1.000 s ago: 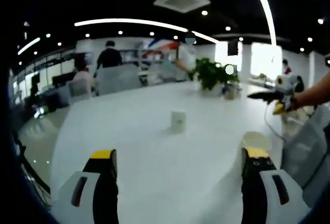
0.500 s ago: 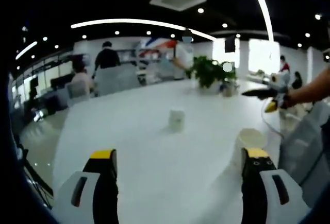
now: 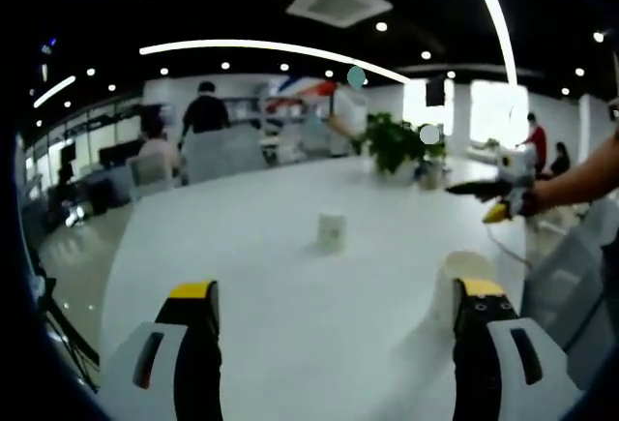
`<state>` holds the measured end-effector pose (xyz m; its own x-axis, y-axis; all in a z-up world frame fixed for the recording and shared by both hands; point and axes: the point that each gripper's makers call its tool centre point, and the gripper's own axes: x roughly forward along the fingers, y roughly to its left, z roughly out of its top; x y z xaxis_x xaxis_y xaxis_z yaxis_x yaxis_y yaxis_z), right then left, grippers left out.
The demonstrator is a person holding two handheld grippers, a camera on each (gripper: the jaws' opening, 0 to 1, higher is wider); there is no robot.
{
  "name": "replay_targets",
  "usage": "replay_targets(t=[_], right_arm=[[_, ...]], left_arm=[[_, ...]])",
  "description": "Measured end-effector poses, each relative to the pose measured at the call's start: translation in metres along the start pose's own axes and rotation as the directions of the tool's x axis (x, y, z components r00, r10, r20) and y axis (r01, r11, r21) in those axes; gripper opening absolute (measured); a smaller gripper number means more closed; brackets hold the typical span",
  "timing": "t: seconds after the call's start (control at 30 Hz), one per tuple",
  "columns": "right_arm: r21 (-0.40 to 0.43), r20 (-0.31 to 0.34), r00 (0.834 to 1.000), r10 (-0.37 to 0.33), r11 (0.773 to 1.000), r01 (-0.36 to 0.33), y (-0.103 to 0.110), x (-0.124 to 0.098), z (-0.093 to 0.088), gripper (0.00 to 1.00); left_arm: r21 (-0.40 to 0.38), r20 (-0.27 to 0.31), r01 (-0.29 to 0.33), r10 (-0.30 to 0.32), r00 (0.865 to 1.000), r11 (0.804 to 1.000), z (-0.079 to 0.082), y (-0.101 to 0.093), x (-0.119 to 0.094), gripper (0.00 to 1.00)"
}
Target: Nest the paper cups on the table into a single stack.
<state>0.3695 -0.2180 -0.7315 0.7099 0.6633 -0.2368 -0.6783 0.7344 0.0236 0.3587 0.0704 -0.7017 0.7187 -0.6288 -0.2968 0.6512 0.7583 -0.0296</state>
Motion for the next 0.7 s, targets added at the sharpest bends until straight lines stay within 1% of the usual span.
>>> replay_targets(t=[0.1,0.2,0.27,0.3,0.4,0.47,0.53,0.57,0.6,0.7], right_arm=[[-0.013,0.007,1.000,0.009,1.000,-0.008,-0.001,0.006,0.003,1.00],[-0.022,0.007,1.000,0.007,1.000,-0.007,-0.004,0.012,0.003,1.00],[0.003,0.008,1.000,0.005,1.000,-0.005,-0.008,0.017,0.003,1.00],[0.006,0.008,1.000,0.002,1.000,-0.002,-0.010,0.020,0.003,1.00],[0.005,0.013,1.000,0.001,1.000,-0.001,-0.013,0.026,0.004,1.00],[0.005,0.012,1.000,0.005,1.000,-0.005,-0.014,0.031,0.005,1.00],[0.004,0.009,1.000,0.008,1.000,-0.008,-0.015,0.036,0.006,1.00],[0.004,0.010,1.000,0.010,1.000,-0.010,-0.015,0.037,0.006,1.00],[0.002,0.010,1.000,0.011,1.000,-0.011,-0.016,0.039,0.006,1.00],[0.001,0.010,1.000,0.012,1.000,-0.012,-0.018,0.044,0.008,1.00]], left_arm=[[-0.010,0.007,-0.006,0.006,1.000,1.000,0.001,0.001,0.001,0.99],[-0.014,0.016,-0.008,0.008,1.000,1.000,0.003,0.001,0.002,0.99],[-0.016,0.020,-0.004,0.004,1.000,1.000,0.004,0.000,0.003,0.99],[-0.030,0.030,0.009,-0.008,1.000,1.000,0.005,-0.003,0.004,0.99],[-0.003,0.015,0.002,-0.002,1.000,1.000,0.001,-0.005,0.008,0.99],[-0.013,0.018,0.001,0.000,1.000,1.000,0.002,-0.005,0.008,0.99],[-0.030,0.032,0.012,-0.011,0.999,0.999,0.004,-0.007,0.009,0.99],[-0.029,0.027,0.008,-0.007,1.000,1.000,0.003,-0.006,0.009,0.99],[-0.027,0.009,-0.003,0.004,1.000,1.000,0.000,-0.004,0.009,0.99],[-0.013,0.011,-0.020,0.020,1.000,1.000,0.001,-0.001,0.009,0.99]])
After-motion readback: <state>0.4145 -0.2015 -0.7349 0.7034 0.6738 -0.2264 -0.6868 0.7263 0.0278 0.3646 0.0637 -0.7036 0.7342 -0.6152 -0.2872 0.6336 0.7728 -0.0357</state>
